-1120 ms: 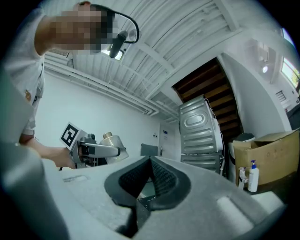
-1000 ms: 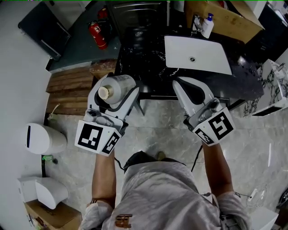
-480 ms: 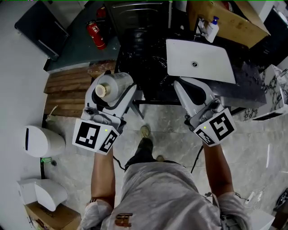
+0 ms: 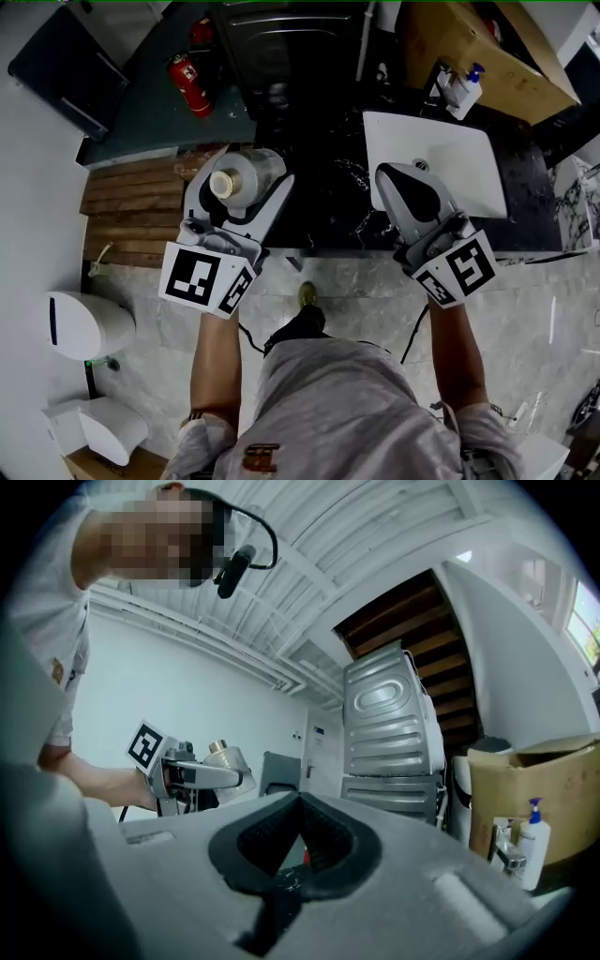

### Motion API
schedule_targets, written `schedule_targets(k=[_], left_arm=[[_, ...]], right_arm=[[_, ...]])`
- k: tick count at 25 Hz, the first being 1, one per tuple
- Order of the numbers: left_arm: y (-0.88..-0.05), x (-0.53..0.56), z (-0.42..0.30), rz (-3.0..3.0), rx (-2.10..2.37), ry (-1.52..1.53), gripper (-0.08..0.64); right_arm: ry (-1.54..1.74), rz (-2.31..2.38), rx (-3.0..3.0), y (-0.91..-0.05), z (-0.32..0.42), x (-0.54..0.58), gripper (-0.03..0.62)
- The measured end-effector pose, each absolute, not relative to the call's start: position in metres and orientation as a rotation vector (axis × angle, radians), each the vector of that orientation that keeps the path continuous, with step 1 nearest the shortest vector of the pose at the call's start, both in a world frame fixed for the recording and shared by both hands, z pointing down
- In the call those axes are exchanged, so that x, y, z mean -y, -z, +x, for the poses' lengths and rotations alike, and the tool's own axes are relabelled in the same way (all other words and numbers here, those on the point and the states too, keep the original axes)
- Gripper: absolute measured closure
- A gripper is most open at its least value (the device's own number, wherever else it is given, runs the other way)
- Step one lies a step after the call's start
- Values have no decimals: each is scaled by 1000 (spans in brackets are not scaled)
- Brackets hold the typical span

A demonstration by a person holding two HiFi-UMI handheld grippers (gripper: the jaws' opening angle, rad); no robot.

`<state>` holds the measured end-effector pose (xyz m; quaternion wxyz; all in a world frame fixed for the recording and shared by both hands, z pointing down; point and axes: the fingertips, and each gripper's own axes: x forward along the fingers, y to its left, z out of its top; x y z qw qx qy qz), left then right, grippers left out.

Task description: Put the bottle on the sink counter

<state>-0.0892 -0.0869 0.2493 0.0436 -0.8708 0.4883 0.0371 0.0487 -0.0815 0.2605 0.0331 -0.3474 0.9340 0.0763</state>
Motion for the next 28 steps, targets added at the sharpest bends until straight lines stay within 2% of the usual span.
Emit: schedule_targets(k=[11,28], left_arm=[[-279,208,-129,-2736,-1414,-7,232],[-375,329,-120,-2839,-1493,255,232]], right_arm=[[-213,-1174,-2882,-271,7,183,592],[-115,-1258,-2986,-326,17,285,592]])
